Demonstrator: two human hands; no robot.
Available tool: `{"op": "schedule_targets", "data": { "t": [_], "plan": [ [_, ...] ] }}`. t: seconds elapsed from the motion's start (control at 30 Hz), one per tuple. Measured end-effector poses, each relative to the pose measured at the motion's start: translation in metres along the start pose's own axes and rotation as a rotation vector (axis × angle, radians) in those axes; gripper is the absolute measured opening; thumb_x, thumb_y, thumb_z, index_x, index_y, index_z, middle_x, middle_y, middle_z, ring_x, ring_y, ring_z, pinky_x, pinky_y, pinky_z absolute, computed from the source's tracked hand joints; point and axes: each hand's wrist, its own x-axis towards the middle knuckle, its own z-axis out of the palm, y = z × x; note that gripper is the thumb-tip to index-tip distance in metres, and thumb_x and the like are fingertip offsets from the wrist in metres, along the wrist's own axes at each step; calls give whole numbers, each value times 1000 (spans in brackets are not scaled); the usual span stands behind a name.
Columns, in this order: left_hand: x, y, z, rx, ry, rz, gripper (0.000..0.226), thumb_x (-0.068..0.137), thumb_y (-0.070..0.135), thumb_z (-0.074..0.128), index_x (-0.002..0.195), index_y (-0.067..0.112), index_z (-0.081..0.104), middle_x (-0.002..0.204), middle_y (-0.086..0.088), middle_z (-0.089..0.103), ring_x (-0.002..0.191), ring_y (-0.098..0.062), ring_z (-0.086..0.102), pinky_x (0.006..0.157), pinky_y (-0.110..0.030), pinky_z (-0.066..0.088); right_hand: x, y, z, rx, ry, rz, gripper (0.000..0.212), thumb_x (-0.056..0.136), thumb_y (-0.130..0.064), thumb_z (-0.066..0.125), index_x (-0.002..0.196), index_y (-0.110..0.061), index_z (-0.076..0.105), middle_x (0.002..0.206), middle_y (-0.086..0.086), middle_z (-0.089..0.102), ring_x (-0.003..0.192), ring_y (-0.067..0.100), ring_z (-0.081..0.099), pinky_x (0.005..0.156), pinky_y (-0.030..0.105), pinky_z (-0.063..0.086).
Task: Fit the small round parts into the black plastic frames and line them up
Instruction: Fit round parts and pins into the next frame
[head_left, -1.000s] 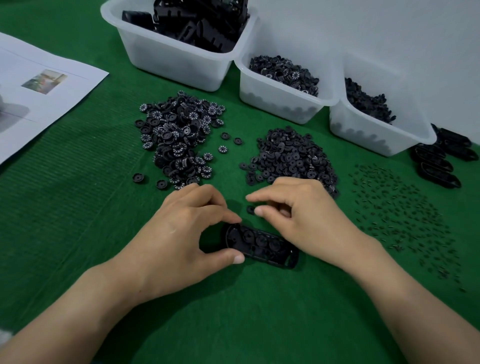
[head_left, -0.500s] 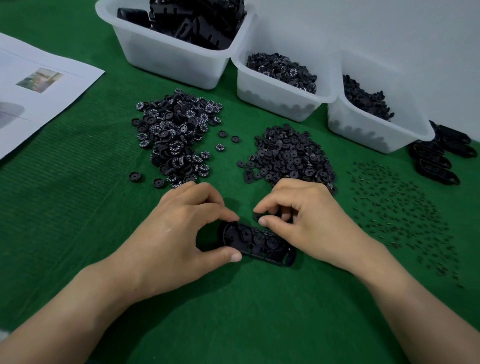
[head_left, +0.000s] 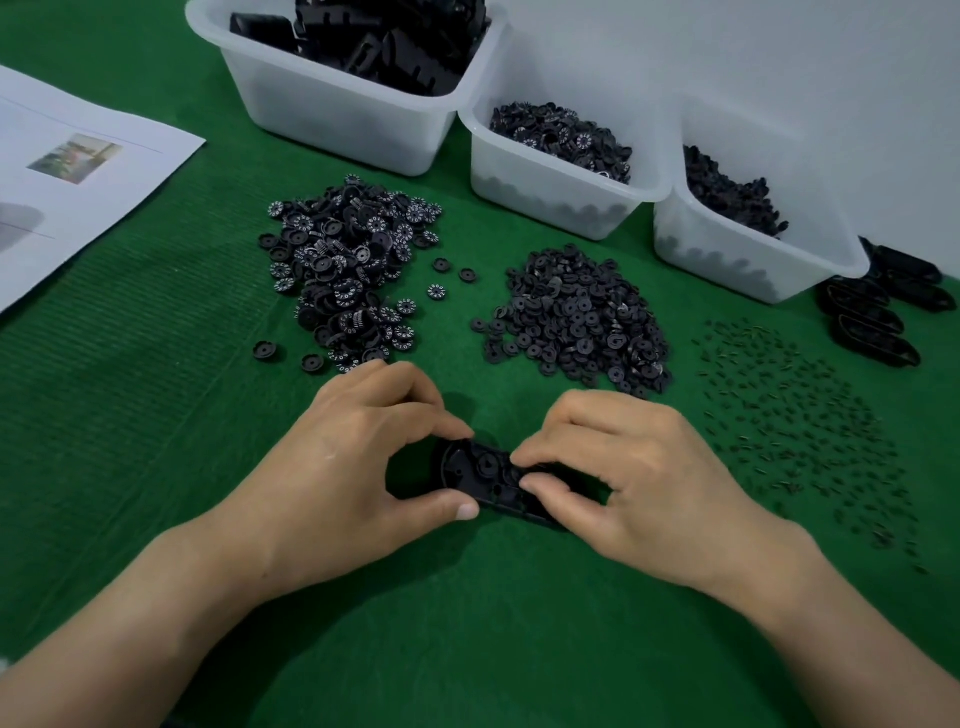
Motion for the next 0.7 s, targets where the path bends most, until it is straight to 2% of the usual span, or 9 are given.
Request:
{"op": "schedule_targets", "data": {
  "t": [0.1, 0.27, 0.33, 0.4, 0.43, 0.47, 0.53, 0.6, 0.7],
  "plan": [
    [0, 0, 0, -3, 3, 0, 53, 68, 64, 53, 101, 26, 68, 93, 10, 52, 90, -10, 50, 84, -21, 37, 0, 1, 1, -32, 0, -22, 15, 84, -23, 61, 90, -14, 72, 78, -2, 61, 67, 13, 58, 58, 31, 52],
    [0, 0, 0, -1, 1, -3, 53, 68, 64, 53, 102, 27, 68, 94, 11, 52, 90, -8, 50, 84, -18, 35, 1, -1, -1, -39, -56, -42, 10, 81, -22, 69, 86, -14, 73, 75, -2, 60, 62, 12, 55, 53, 29, 51],
    [0, 0, 0, -1, -1, 0, 52, 68, 64, 53, 102, 27, 68, 94, 12, 52, 90, -8, 50, 84, -18, 34, 6, 2, -6, 90, -57, 70, 18, 82, -31, 64, 91, -19, 74, 77, -9, 61, 64, 2, 56, 59, 17, 49],
    [0, -1, 0, -3, -4, -4, 53, 68, 65, 52, 102, 28, 67, 95, 13, 51, 91, -7, 48, 85, -18, 34, 14, 11, -9, 126, 40, 251, 19, 81, -31, 62, 92, -21, 73, 74, -18, 58, 61, -4, 54, 59, 8, 43],
    [0, -1, 0, -5, -5, -7, 53, 69, 66, 51, 103, 29, 67, 95, 13, 51, 92, -5, 48, 85, -17, 33, 19, 17, -7, 83, 89, 337, 15, 82, -28, 63, 89, -20, 73, 71, -18, 57, 59, -4, 52, 60, 11, 43],
    [-1, -1, 0, -6, -6, -8, 53, 69, 66, 51, 103, 29, 66, 95, 14, 50, 92, -5, 47, 85, -17, 33, 23, 22, -5, 28, 112, 408, 11, 83, -26, 64, 86, -20, 72, 69, -17, 56, 59, -2, 51, 61, 18, 46],
    [-1, -2, 0, -7, -6, -7, 53, 69, 67, 51, 103, 29, 66, 95, 14, 50, 92, -5, 47, 84, -17, 33, 31, 27, 1, -72, 104, 473, 11, 84, -28, 63, 83, -19, 70, 65, -15, 52, 61, 5, 50, 67, 28, 48],
    [-1, -1, 0, -12, -7, -10, 53, 69, 67, 51, 103, 29, 67, 95, 14, 50, 92, -5, 47, 84, -18, 34, 36, 27, 6, -118, 94, 486, 13, 84, -30, 63, 83, -19, 68, 63, -16, 46, 65, 11, 50, 70, 31, 48],
    [-1, -2, 0, -22, -8, -16, 53, 69, 66, 51, 104, 30, 66, 96, 14, 50, 94, -6, 48, 85, -18, 34, 40, 28, 7, -104, 111, 487, 10, 82, -27, 66, 85, -18, 69, 59, -16, 44, 64, 11, 49, 71, 31, 49]
  ]
}}
